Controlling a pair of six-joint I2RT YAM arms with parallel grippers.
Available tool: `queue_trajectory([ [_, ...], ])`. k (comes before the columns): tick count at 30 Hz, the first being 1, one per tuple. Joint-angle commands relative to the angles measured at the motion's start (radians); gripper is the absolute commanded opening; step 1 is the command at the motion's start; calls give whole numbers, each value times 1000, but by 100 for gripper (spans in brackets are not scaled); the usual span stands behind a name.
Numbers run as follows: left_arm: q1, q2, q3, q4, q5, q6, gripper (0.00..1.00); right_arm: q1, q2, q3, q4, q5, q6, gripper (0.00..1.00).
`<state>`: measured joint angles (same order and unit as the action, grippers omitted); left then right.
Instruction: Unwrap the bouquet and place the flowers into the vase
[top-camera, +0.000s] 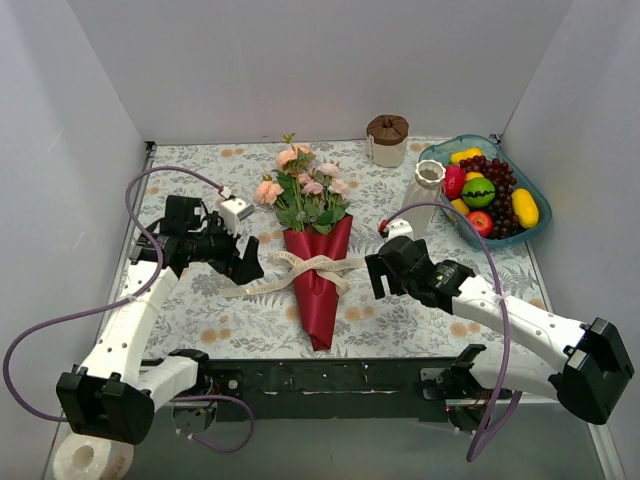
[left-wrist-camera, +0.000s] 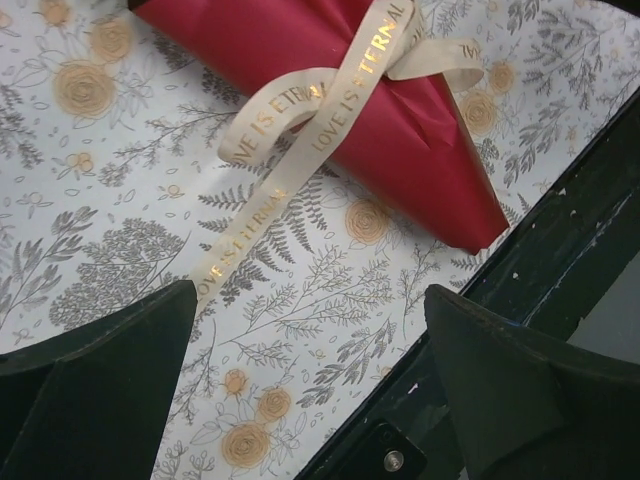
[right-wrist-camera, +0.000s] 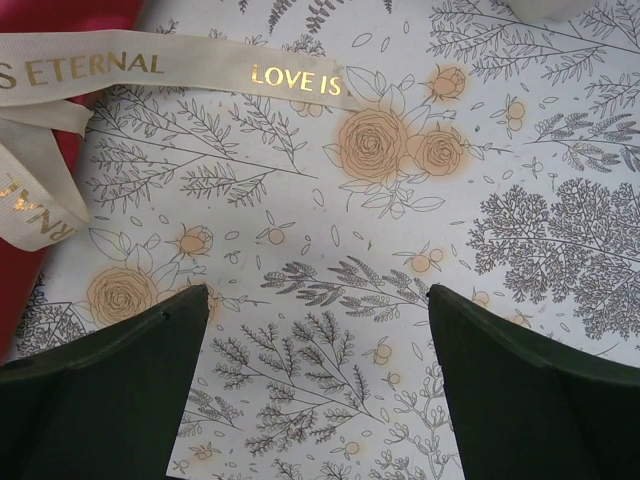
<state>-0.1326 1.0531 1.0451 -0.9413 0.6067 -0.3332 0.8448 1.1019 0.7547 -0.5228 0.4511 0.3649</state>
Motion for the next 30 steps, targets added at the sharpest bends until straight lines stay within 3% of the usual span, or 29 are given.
queue_trajectory([
  [1,-96,2,-60,82,-74,-6,98,5,-33,-20,110,26,-24,98],
  [5,-220,33,-153,166,-172,-1,98,5,-39,-29,135,55,-47,95],
  [14,-352,145,-312,393,-304,69,98,5,-83,-75,156,-3,-75,87],
  [26,-410,344,-375,671,-378,97,93,5,-151,-121,191,-48,-78,86],
  [30,-410,378,-379,720,-387,102,84,5,-140,-129,214,-65,-70,86],
])
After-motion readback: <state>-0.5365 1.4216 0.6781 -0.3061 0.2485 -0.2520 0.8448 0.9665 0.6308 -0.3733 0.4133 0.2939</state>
